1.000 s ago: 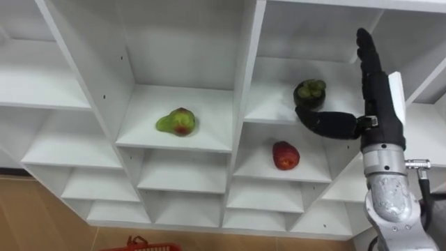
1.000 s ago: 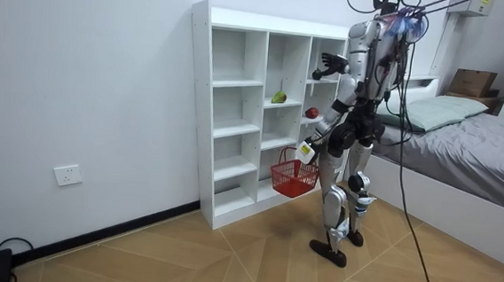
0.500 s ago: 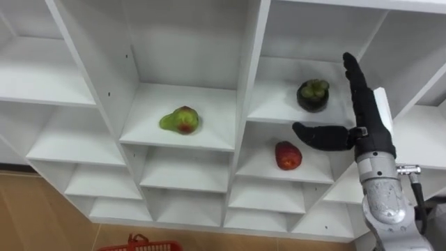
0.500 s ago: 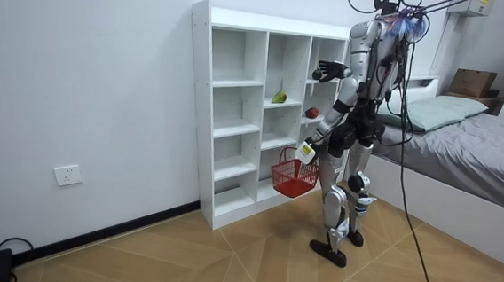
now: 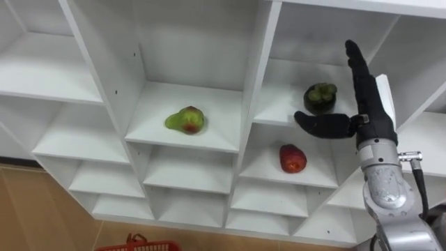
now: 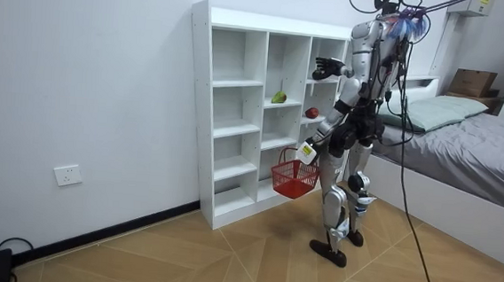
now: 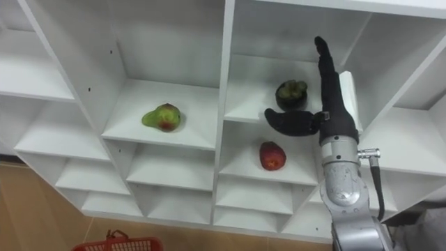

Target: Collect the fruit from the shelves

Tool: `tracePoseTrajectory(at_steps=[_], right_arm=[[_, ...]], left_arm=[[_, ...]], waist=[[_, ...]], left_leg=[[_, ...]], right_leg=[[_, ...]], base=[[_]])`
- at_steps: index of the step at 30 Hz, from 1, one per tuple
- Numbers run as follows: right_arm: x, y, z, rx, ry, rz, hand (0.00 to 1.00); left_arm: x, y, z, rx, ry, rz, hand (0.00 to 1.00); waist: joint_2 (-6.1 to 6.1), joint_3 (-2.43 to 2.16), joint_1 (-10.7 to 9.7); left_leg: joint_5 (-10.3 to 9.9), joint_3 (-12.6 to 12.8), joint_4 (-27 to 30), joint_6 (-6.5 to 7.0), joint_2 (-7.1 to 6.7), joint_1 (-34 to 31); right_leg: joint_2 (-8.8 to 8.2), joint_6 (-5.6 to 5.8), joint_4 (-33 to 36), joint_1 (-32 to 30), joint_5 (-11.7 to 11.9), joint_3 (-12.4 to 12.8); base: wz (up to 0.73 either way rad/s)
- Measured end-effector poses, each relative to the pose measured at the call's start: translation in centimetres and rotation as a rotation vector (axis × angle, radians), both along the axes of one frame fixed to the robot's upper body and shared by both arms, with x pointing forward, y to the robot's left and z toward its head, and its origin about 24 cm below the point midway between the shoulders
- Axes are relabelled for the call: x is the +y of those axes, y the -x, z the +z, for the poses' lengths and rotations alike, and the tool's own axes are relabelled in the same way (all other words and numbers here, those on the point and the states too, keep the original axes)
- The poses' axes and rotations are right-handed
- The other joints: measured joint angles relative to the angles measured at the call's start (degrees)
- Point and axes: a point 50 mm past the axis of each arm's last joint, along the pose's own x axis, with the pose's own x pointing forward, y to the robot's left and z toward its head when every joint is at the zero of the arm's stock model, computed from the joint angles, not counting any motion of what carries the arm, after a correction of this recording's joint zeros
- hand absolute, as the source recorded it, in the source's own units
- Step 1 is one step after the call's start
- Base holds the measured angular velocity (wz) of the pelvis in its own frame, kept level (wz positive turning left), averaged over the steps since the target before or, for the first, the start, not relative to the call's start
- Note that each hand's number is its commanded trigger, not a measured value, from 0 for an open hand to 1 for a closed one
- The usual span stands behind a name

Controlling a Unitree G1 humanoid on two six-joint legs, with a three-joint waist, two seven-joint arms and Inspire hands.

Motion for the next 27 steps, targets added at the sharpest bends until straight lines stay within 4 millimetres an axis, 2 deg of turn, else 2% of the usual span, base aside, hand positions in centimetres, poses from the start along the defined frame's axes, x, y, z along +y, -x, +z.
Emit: tracePoseTrajectory(at_steps=[7, 18, 23, 27], right_arm=[[-1.2, 0.0, 0.4, -0.007, -0.026, -0.033, 0.0], [-1.2, 0.0, 0.3, -0.006, -0.029, -0.031, 0.0], [-1.6, -0.4, -0.8, 0.047, -0.029, -0.048, 0.0], [-1.7, -0.5, -0.9, 0.056, -0.019, -0.052, 0.0]], left_arm=[[0.0, -0.3, 0.1, -0.005, -0.019, -0.049, 1.0], [0.0, -0.3, 0.1, -0.005, -0.019, -0.048, 1.0], [-0.1, -0.3, 0.1, -0.003, -0.018, -0.048, 1.0], [0.0, -0.3, 0.1, -0.004, -0.018, -0.046, 1.0]], waist=[[0.02, -0.09, 0.0], [0.04, -0.12, 0.1], [0.04, -0.09, 0.1], [0.04, -0.07, 0.1]], left_leg=[[0.1, -0.1, 0.1, 0.13, -0.08, -0.2], [0.1, -0.2, 0.1, 0.13, -0.07, -0.2], [0.1, -0.6, 0.1, 0.18, -0.13, -0.2], [0.1, -0.8, 0.1, 0.18, -0.13, -0.2]], right_leg=[[-0.21, 0.0, 0.0, 0.0, 0.0, -0.5], [-0.19, 0.0, 0.0, 0.0, 0.0, -0.6], [-0.22, -0.01, 0.1, 0.1, 0.0, -0.7], [-0.19, -0.01, 0.1, 0.0, 0.0, -0.6]], base=[[0.02], [0.0], [0.0], [0.0]])
